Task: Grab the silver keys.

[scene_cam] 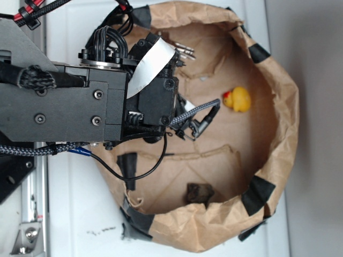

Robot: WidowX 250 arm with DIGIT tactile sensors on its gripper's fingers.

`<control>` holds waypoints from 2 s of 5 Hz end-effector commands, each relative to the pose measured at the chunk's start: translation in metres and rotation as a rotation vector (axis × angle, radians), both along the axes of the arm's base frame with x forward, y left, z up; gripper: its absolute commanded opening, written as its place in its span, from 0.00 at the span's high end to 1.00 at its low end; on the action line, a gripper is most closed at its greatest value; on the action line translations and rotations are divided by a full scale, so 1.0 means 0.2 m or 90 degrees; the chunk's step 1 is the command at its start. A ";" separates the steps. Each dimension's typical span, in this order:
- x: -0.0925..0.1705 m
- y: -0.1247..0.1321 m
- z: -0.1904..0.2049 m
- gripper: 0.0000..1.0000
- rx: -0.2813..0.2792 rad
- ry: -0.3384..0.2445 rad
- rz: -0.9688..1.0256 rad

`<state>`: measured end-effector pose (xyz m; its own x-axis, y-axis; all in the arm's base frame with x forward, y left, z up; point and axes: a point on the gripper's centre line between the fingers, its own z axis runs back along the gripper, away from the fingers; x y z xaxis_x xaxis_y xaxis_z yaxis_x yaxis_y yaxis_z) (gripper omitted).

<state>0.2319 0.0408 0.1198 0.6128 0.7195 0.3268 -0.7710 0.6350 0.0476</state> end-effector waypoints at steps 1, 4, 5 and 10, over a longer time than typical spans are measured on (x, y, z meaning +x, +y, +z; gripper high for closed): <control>0.06 0.04 -0.12 0.00 0.014 -0.011 0.031; 0.05 0.24 -0.20 0.00 0.030 -0.007 0.052; 0.02 0.23 -0.24 0.00 0.015 -0.008 0.010; 0.02 0.28 -0.42 0.00 0.005 0.030 -0.037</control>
<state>0.2407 0.0808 0.0251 0.7037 0.6530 0.2799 -0.6981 0.7088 0.1012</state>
